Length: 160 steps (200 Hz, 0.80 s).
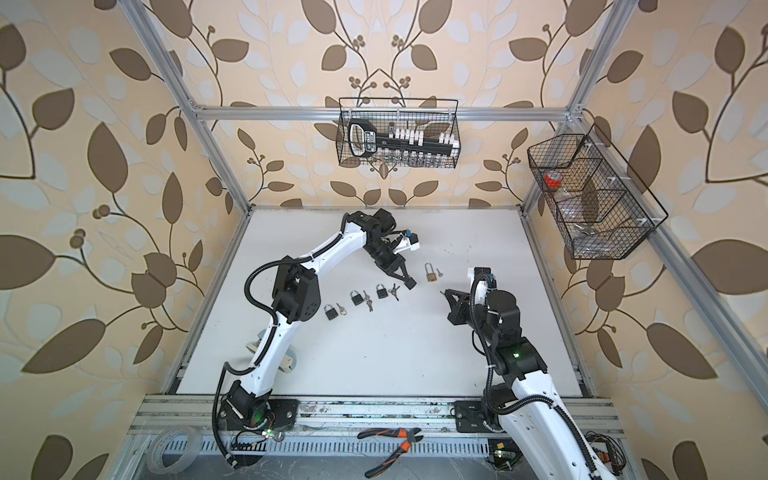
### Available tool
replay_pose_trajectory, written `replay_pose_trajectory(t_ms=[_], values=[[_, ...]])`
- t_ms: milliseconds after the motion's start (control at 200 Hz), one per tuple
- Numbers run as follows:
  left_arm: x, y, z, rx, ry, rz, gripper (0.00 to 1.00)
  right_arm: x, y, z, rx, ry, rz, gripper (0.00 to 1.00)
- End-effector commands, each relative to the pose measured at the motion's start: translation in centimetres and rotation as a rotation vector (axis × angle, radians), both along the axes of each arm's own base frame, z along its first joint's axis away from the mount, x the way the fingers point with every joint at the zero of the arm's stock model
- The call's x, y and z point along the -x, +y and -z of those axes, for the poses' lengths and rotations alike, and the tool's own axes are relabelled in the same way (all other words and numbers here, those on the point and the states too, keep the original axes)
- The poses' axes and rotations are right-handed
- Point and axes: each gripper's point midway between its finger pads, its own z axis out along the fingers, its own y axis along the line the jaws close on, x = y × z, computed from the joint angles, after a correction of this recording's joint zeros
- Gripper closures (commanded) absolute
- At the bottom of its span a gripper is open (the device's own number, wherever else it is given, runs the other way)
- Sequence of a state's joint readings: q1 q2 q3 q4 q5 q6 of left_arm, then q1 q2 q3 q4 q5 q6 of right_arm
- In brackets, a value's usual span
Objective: Lock with the key
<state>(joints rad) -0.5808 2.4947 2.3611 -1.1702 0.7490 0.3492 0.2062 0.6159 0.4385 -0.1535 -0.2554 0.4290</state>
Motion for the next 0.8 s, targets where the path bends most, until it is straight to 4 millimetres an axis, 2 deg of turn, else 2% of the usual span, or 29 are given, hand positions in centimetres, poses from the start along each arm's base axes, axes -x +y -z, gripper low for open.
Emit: replay_pose_trajectory(t_ms=[0, 95, 340, 660, 795], values=[[0.3, 0.9, -0.1, -0.015, 0.014, 0.026, 1.0, 0.3, 0.2, 0.5, 0.011, 0.02, -0.022, 1.0], [-0.6, 0.9, 0.4, -0.002, 0.013, 0.005, 1.0, 0.3, 0.6, 0.8, 0.007, 0.035, -0.045, 1.0], [-1.5, 0.2, 1.7, 0.011, 0.019, -0.001, 1.0, 0.2, 0.9, 1.5, 0.013, 0.053, -0.065, 1.0], [-2.6, 0.3, 3.3, -0.01, 0.0, -0.013, 1.0, 0.3, 1.7, 1.9, -0.009, 0.073, -0.107, 1.0], [-3.2, 0.2, 3.7, -0.011, -0.014, -0.031, 0.88, 0.3, 1.7, 1.9, -0.014, 0.072, -0.107, 1.0]])
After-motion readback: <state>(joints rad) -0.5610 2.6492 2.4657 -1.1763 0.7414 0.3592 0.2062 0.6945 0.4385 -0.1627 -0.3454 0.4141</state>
